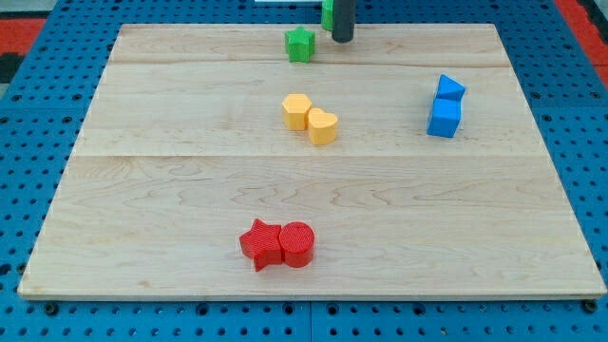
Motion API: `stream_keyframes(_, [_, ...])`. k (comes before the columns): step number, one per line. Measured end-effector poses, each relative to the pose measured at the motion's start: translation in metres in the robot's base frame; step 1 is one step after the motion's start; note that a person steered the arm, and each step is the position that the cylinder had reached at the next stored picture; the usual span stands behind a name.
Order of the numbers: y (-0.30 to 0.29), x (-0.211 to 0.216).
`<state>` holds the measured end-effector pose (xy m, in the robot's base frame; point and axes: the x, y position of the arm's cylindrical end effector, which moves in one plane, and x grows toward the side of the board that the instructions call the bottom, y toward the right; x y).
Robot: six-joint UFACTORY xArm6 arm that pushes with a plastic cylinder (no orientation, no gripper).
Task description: Place the green star top left to the blue triangle
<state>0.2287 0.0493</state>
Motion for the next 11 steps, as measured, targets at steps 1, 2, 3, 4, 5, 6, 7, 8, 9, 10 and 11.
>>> stream_keyframes(1, [-0.013,0.0])
stream_keyframes(2, [-0.037,0.068])
stream_keyframes(3, [-0.148,0.069])
stream_keyframes(4, [-0.143,0.003])
stream_keyframes(5, [-0.056,0.001])
stream_keyframes(6, [0.023,0.04])
stream_keyframes(7, [0.071,0.055])
stream_keyframes(8, [0.031,0.03])
stream_keyframes(9, [0.028,0.003])
stream_keyframes(10, [0.087,-0.004])
stream_keyframes(11, [0.097,0.007])
